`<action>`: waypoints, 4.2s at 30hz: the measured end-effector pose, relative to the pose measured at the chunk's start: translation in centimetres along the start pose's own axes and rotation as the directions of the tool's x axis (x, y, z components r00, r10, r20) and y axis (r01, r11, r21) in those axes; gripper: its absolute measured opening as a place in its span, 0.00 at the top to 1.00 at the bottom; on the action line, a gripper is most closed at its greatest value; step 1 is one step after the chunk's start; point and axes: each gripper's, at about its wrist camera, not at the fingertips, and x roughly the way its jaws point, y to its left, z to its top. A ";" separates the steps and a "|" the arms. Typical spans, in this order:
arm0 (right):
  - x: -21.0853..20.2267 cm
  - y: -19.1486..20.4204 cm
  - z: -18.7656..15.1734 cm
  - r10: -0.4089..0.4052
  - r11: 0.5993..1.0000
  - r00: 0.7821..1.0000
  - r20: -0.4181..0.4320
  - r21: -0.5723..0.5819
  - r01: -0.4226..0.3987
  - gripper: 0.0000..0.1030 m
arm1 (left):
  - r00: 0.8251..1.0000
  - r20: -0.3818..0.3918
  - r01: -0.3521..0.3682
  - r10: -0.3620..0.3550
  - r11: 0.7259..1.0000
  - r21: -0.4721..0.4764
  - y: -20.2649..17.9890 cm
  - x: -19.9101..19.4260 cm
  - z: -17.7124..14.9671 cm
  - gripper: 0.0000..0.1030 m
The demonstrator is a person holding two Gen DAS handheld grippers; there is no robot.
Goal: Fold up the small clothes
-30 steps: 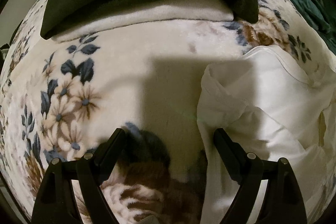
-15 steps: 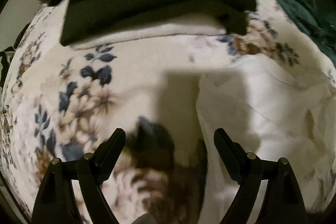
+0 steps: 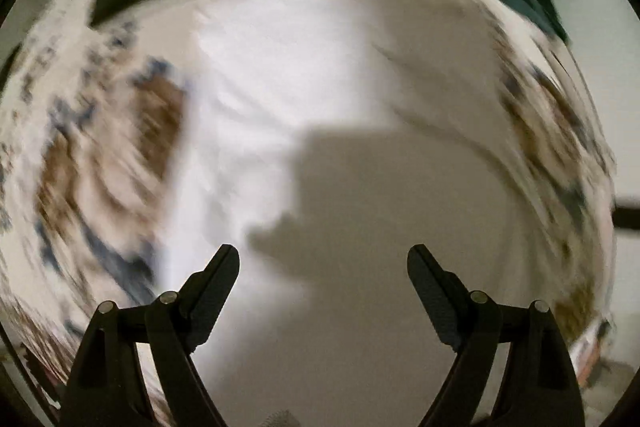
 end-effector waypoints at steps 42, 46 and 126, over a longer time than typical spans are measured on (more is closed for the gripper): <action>4.7 14.7 23.0 0.183 0.922 0.983 -0.012 -0.344 -0.176 0.95 | 0.985 0.124 0.151 -0.116 0.932 -0.329 -10.8 -5.2 -17.1 0.98; 2.6 21.6 21.0 0.153 0.901 0.988 0.010 -0.412 -0.136 0.95 | 0.983 0.146 0.164 -0.109 0.880 -0.446 -4.5 -6.9 -19.1 0.98; 20.0 31.2 24.6 0.436 0.839 0.882 -0.176 -0.274 -0.470 0.91 | 0.897 0.253 0.424 -0.362 0.867 -0.261 21.6 10.7 20.6 0.91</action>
